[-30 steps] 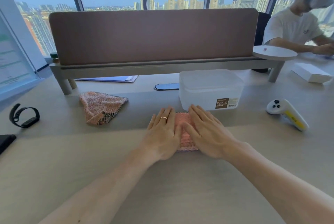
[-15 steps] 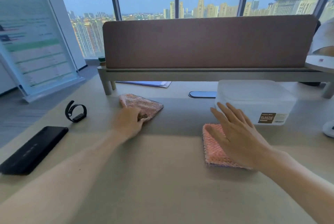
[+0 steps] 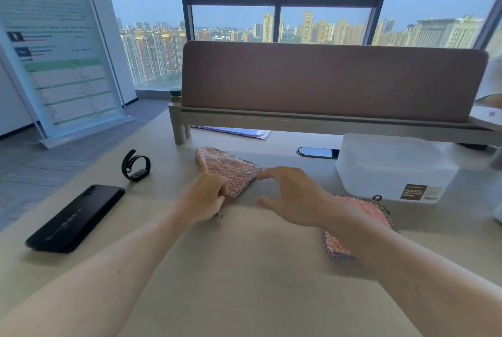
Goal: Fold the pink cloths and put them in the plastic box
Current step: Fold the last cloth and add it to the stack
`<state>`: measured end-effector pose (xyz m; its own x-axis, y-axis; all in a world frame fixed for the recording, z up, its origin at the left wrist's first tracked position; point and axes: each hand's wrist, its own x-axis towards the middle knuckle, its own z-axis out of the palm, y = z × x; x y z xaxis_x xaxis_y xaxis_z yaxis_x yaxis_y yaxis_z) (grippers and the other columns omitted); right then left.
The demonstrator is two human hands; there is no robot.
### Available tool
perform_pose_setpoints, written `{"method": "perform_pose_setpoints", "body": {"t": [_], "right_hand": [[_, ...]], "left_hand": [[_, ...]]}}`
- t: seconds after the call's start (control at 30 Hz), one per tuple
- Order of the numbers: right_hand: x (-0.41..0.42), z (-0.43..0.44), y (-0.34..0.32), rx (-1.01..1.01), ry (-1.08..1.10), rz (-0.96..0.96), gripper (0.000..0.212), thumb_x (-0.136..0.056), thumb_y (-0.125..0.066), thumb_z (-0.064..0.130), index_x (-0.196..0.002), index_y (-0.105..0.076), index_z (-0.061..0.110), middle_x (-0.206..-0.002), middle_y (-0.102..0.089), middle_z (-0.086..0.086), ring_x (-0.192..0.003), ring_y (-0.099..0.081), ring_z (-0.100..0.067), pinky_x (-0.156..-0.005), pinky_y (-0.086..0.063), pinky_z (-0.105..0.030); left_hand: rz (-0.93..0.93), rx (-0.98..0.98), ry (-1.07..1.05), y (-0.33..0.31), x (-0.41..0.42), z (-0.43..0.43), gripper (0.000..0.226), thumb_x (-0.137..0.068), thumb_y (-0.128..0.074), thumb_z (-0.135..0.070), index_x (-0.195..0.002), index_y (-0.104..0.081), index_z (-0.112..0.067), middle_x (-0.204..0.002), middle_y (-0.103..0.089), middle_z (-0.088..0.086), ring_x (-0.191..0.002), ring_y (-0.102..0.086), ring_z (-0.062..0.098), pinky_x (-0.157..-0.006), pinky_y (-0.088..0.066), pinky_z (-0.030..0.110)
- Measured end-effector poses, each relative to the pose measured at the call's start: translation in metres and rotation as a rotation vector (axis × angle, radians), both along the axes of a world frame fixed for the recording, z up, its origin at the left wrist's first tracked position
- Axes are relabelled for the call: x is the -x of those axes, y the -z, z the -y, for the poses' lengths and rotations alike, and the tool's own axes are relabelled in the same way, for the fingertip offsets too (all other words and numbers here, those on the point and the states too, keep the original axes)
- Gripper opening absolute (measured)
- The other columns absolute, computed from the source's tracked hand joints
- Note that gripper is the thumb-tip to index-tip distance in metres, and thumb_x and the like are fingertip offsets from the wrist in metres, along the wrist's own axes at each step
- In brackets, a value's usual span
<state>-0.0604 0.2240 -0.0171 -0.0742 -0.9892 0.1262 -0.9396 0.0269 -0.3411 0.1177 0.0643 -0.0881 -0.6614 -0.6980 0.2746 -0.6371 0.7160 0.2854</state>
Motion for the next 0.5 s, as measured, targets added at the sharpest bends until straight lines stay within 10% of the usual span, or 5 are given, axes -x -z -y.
{"method": "perform_pose_setpoints", "body": {"t": [0.13,0.23,0.37,0.5], "right_hand": [[-0.008,-0.004,-0.009,0.102,-0.025,0.065,0.058,-0.086,-0.076,0.035,-0.139,-0.055,0.024,-0.140,-0.059,0.006,-0.130,-0.051,-0.011,-0.106,-0.038,-0.025],[-0.024,0.003,-0.038,0.199,-0.092,0.205,0.035,-0.078,-0.082,0.020,-0.104,-0.058,0.026,-0.097,-0.068,0.018,-0.085,-0.061,0.008,-0.073,-0.043,-0.010],[-0.030,0.005,-0.072,0.228,-0.098,0.090,0.039,-0.077,-0.083,0.027,-0.105,-0.057,0.023,-0.072,-0.068,0.011,-0.072,-0.057,-0.009,-0.065,-0.047,-0.027],[-0.035,-0.010,-0.088,0.168,-0.149,0.122,0.029,-0.083,-0.082,0.036,-0.107,-0.072,0.023,-0.065,-0.073,0.009,-0.053,-0.057,0.004,-0.060,-0.041,-0.011]], "left_hand": [[-0.083,0.082,0.190,-0.047,0.004,-0.023,0.021,-0.091,-0.068,-0.022,-0.076,-0.056,-0.029,-0.072,-0.062,-0.014,-0.072,-0.059,0.014,-0.075,-0.051,0.036],[-0.087,0.093,0.382,-0.116,0.006,-0.054,0.015,-0.084,-0.077,-0.023,-0.080,-0.063,-0.023,-0.075,-0.067,-0.011,-0.068,-0.059,0.010,-0.065,-0.045,0.017],[-0.016,0.066,0.284,-0.161,-0.013,-0.066,0.023,-0.074,-0.080,-0.023,-0.086,-0.061,-0.029,-0.081,-0.067,-0.012,-0.072,-0.061,0.003,-0.066,-0.049,0.020],[0.059,-0.045,0.097,-0.146,-0.039,-0.067,0.015,-0.088,-0.071,-0.026,-0.076,-0.066,-0.032,-0.083,-0.068,-0.010,-0.081,-0.064,0.014,-0.078,-0.055,0.033]]}}
